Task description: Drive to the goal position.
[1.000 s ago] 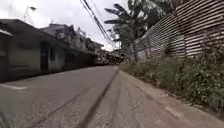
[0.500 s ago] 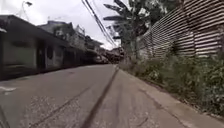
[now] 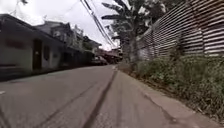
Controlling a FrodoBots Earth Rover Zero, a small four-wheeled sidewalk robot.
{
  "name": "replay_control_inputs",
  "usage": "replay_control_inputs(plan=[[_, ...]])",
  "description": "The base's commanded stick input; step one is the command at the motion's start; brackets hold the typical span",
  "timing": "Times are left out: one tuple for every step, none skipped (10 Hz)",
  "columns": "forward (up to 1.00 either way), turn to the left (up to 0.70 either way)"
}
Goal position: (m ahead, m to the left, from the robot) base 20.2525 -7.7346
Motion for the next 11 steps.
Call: replay_control_inputs(plan=[[0.70,0.05],[0.70,0.26],[0.70,0.36],[0.70,0.34],[0.70,0.16],[0.70,0.01],[0.70,0.01],[0.70,0.01],[0.70,0.01],[0.70,0.02],[0.70,0.03]])
